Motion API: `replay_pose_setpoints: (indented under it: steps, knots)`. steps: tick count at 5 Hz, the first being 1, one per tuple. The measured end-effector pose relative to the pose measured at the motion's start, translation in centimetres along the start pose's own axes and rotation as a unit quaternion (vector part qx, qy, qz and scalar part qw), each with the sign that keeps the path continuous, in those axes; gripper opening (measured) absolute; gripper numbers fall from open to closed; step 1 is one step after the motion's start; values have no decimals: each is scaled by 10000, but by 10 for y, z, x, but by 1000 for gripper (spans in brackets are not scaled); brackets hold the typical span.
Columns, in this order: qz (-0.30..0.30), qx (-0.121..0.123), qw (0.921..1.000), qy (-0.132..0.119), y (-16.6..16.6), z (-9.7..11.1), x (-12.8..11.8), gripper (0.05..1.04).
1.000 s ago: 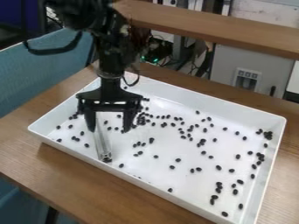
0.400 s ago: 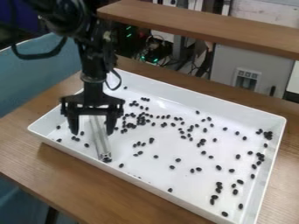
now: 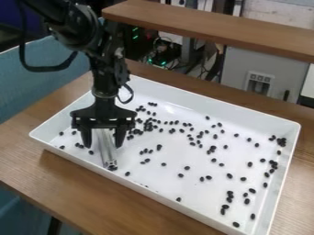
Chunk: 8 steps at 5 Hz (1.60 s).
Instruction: Sweep into pile
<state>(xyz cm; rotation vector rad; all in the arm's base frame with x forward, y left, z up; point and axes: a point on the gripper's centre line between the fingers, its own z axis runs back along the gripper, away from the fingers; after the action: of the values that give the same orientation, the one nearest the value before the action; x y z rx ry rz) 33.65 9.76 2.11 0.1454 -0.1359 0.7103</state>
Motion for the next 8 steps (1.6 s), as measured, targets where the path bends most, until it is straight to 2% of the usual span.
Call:
replay_pose_setpoints:
  steps: [1,2,3,4,5,6,7,8]
  knots:
    - [84,7,10000,-17,0,0,0,502]
    - [88,-30,9999,70,-3,-1,0,388]
    - [-546,-51,9983,178,-15,10,-11,387]
    - [-1688,-557,9839,166,-55,40,-23,387]
    - [-2781,-1261,9522,86,-102,65,-37,387]
    - [-3764,-1466,9148,-12,-145,75,-60,387]
    - [-4216,-1571,8930,57,-191,70,-84,387]
    - [-4376,-1515,8862,-134,-235,68,-115,387]
